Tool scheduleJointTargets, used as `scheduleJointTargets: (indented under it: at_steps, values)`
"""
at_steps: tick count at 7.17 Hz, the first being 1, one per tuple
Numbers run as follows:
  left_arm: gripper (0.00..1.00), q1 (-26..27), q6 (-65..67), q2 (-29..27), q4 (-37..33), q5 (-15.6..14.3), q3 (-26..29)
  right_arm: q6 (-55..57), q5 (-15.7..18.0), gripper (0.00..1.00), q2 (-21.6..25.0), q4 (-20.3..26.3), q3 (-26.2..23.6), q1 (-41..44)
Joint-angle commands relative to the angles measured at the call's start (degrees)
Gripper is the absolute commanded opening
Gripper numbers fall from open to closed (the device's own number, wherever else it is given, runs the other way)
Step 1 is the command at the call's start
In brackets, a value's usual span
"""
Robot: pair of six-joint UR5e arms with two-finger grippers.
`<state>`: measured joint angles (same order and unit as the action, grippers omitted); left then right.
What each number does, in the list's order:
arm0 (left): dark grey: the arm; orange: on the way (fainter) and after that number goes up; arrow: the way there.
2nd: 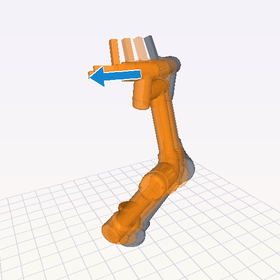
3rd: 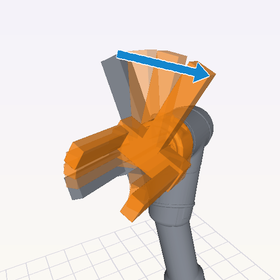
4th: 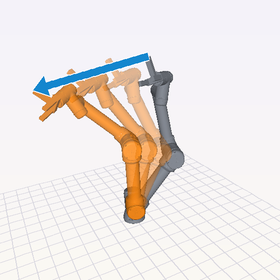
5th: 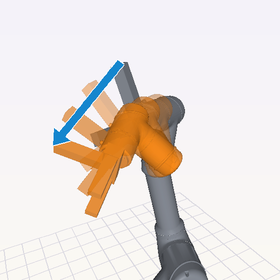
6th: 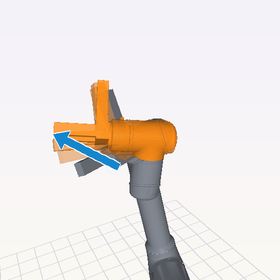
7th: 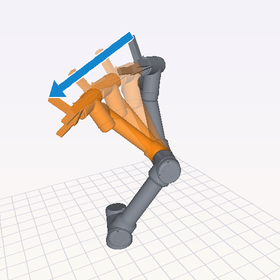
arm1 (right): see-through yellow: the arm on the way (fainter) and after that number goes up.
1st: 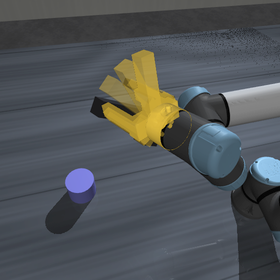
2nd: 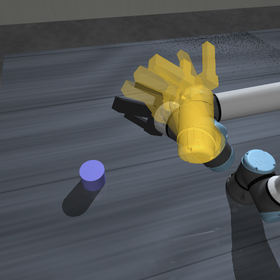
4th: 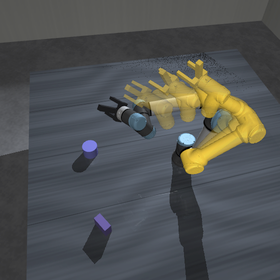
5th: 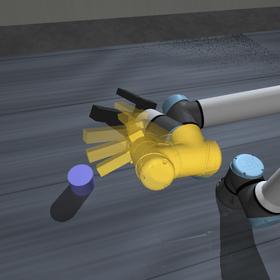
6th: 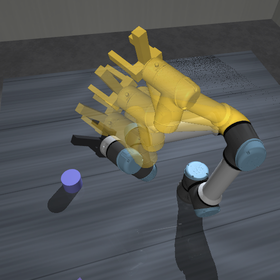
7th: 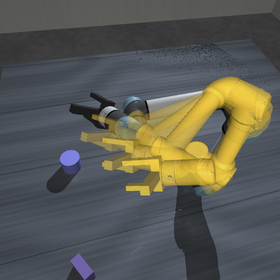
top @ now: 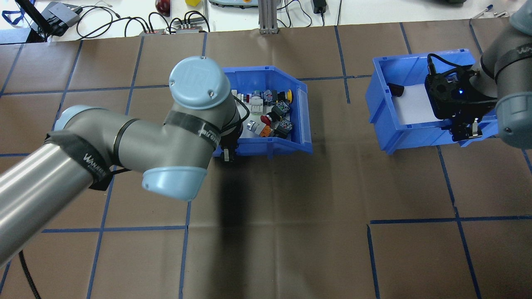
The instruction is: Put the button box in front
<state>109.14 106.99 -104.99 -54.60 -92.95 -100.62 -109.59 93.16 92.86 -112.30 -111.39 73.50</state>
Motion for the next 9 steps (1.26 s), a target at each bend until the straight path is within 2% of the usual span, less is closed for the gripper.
scheduleJointTargets:
  at_steps: [1, 4, 6, 9]
  values:
    - [0.0, 0.7, 1.2, -7.8, -0.1, 4.4, 7.3, 0.0, 0.0, 0.06, 0.0, 0.0, -0.1, 0.0]
    - [0.01, 1.2, 1.3, -10.5, 0.1, 6.8, 9.2, 0.0, 0.0, 0.06, 0.0, 0.0, -0.1, 0.0]
    - [0.07, 1.2, 0.6, -12.9, -0.1, 6.6, 11.9, 0.0, -0.1, 0.06, 0.0, 0.0, -0.1, 0.0]
    - [0.12, 0.9, 0.2, -13.7, -0.2, 6.2, 12.2, 0.0, -0.2, 0.06, 0.0, 0.1, -0.1, 0.0]
